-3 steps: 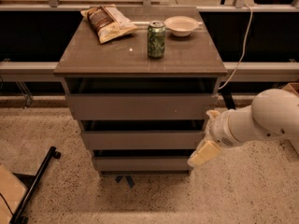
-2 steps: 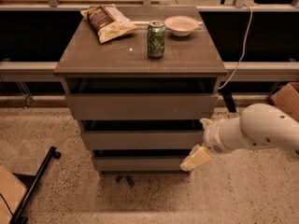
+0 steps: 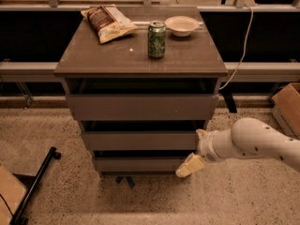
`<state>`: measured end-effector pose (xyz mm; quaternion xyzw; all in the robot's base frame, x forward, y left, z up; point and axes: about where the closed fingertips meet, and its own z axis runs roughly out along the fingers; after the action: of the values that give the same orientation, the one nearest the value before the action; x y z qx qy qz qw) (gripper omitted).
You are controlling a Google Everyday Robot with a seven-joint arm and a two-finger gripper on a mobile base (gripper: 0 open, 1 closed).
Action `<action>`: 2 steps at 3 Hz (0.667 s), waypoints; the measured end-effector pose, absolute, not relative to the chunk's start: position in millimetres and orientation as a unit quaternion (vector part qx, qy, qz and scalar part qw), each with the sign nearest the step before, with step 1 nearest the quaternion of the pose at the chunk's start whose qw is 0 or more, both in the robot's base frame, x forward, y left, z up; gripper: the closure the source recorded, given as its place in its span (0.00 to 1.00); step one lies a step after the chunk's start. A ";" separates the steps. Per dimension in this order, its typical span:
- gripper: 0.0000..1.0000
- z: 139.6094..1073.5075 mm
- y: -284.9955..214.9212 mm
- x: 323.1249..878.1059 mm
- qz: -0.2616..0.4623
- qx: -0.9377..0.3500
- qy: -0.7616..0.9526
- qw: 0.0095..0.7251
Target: Open bottom drawer
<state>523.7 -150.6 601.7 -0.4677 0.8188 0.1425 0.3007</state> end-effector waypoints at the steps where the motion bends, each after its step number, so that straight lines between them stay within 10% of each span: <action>1: 0.00 565.1 -148.3 519.4 0.134 -0.467 0.829 0.278; 2: 0.00 522.2 -160.3 520.7 0.143 -0.449 0.841 0.265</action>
Offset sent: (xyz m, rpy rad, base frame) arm 0.0007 -0.0296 -0.1418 -0.0046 0.1351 -0.0893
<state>520.7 -160.3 522.2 -0.4491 0.8410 0.1433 0.2655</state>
